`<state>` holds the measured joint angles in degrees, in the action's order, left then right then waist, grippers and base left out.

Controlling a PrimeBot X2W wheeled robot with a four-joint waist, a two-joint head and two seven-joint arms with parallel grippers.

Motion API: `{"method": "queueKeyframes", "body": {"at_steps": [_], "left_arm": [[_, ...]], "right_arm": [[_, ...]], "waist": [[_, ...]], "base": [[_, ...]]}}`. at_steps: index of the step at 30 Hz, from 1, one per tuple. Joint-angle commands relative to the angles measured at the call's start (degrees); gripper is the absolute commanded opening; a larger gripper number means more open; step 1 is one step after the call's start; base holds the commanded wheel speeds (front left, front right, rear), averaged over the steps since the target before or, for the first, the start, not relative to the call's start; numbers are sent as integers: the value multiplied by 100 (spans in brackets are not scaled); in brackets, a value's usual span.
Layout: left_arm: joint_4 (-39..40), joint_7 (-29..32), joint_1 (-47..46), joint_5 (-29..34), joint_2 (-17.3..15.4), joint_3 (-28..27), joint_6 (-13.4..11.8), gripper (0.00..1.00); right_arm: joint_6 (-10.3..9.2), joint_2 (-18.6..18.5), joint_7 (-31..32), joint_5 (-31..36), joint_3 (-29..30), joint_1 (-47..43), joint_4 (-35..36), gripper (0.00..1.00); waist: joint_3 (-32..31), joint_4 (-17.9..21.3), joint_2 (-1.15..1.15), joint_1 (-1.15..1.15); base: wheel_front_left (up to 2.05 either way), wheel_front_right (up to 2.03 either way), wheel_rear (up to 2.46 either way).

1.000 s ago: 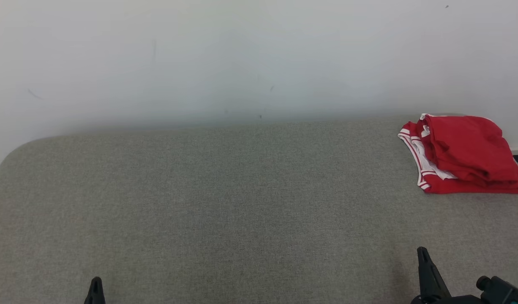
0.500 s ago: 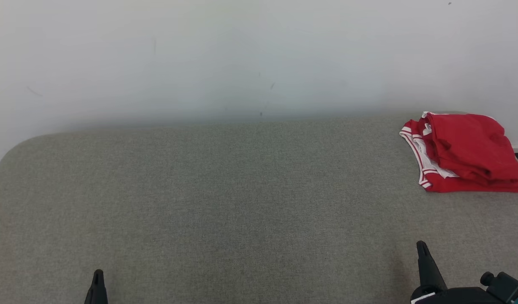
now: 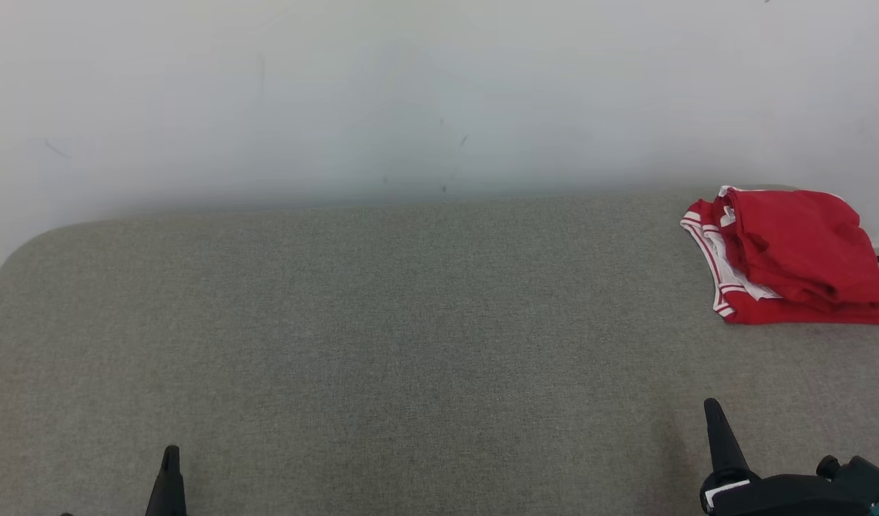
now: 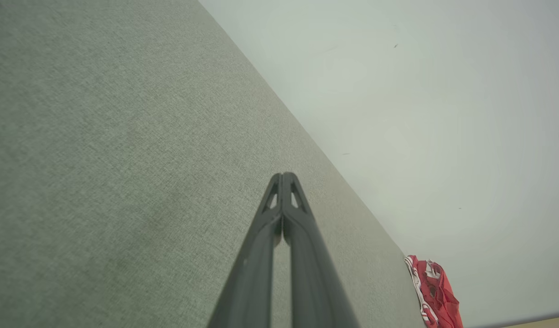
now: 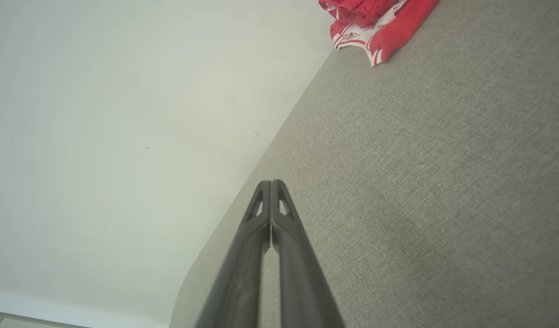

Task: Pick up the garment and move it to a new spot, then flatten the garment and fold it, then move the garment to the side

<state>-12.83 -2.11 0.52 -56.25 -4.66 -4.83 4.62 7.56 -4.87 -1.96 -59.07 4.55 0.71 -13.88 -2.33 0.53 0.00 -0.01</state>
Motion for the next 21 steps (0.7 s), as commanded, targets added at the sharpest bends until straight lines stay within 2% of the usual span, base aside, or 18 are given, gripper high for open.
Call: {"method": "queueKeyframes", "body": {"at_steps": [1, 21], "left_arm": [[31, 39, -151, -186, 1, -35, 47, 0], [-24, 344, -359, -1435, 67, -88, 141, 0]], "right_arm": [[-6, 15, 44, -198, 24, 127, 51, 0], [-8, 85, 343, -1327, 90, 296, 30, 0]], "waist": [[6, -1, 0, 0], [79, -17, 0, 0]], "base": [[0, 0, 0], [0, 0, 0]]}}
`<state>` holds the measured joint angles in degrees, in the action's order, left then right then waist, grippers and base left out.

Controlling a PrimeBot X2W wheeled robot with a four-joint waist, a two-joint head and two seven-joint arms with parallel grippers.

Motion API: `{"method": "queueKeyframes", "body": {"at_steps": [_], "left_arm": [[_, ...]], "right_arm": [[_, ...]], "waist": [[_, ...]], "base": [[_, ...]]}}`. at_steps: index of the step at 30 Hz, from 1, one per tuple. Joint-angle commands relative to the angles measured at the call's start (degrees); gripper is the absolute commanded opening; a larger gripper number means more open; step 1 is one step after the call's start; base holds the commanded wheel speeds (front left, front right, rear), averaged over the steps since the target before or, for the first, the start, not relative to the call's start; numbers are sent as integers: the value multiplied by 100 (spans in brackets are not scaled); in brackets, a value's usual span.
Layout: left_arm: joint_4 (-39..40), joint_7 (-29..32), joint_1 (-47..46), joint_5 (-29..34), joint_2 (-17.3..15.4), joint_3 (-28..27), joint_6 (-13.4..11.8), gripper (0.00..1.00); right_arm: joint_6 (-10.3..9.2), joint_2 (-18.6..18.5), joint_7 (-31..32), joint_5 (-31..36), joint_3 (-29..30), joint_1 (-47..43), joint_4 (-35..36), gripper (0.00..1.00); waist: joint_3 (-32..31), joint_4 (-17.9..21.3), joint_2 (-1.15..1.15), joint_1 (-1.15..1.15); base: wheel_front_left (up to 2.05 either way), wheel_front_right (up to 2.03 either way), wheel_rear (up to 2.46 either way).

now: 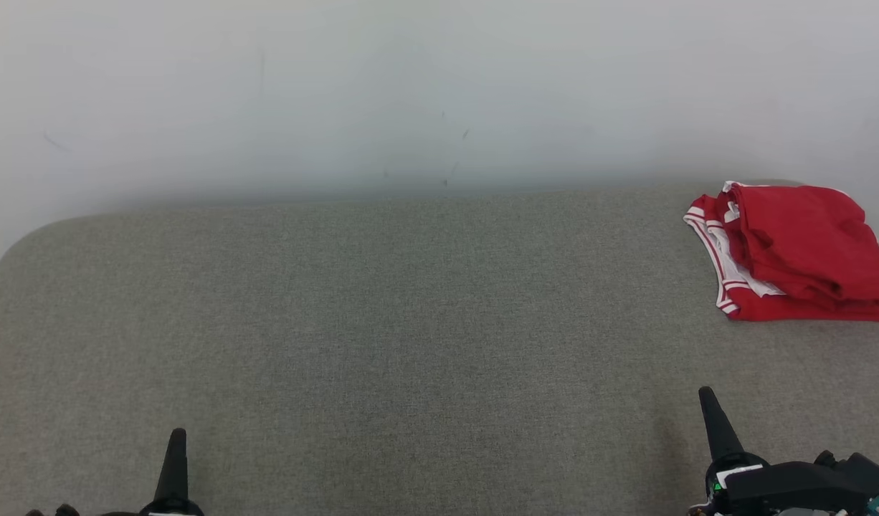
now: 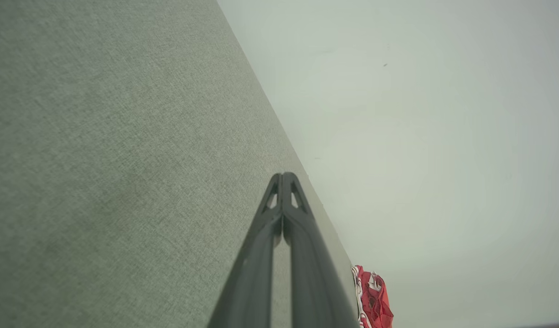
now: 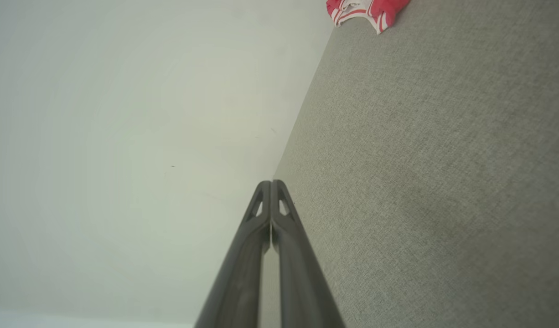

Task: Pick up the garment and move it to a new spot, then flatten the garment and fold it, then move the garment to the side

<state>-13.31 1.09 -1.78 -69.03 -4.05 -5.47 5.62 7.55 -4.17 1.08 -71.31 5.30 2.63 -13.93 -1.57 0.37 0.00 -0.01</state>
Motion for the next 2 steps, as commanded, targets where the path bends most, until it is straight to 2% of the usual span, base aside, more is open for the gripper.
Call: {"method": "queueKeyframes", "body": {"at_steps": [1, 2], "left_arm": [[21, 40, -139, -199, 9, -28, 46, 0], [19, 51, -146, -257, 11, -30, 52, 0]], "right_arm": [[-7, 18, 49, -157, 18, 112, 33, 0], [-7, 21, 58, -210, 22, 120, 33, 0]], "waist": [[7, -2, 0, 1], [11, -3, 0, 1]], "base": [[0, 0, 0], [0, 0, 0]]}}
